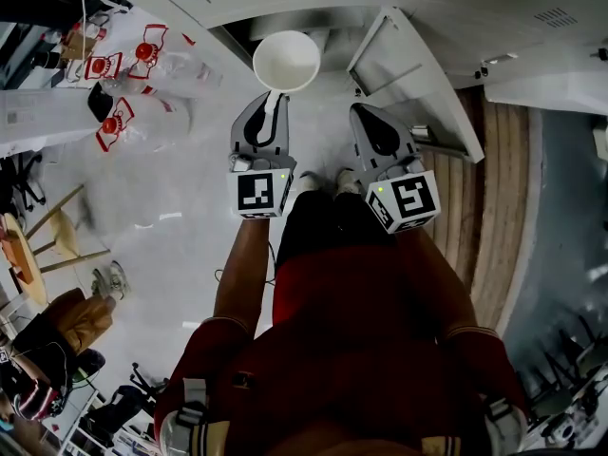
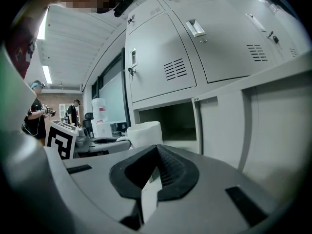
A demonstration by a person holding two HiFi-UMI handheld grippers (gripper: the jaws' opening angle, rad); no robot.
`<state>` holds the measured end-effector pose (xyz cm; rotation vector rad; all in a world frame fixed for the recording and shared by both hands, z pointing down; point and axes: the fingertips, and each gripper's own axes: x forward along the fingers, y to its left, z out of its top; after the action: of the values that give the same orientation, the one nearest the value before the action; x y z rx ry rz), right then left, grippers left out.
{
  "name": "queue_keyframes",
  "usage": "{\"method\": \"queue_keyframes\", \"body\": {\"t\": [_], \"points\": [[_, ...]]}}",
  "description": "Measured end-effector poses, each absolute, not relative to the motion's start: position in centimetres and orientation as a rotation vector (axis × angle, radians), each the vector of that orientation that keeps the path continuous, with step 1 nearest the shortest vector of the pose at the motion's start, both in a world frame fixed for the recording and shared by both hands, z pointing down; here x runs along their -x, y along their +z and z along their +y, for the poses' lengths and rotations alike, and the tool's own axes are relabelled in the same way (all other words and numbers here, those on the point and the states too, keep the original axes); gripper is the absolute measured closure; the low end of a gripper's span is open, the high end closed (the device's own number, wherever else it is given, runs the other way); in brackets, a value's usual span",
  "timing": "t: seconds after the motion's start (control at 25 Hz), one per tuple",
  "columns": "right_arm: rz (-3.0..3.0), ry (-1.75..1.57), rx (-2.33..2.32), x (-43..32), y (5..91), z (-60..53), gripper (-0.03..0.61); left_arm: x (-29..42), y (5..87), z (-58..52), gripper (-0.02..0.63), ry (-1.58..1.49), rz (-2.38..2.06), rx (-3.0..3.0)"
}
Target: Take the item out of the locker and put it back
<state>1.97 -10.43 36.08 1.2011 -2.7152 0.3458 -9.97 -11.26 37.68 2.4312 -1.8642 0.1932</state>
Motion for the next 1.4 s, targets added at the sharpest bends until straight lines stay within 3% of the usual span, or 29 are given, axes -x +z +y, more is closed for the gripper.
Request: {"method": "queue_keyframes", "body": {"t": [1.4], "points": [[-2.738, 0.337, -1.182, -0.3, 46.5, -12.2, 0.58, 8.8, 53.5, -11.7, 0.568, 0.306, -1.763, -2.373]]}}
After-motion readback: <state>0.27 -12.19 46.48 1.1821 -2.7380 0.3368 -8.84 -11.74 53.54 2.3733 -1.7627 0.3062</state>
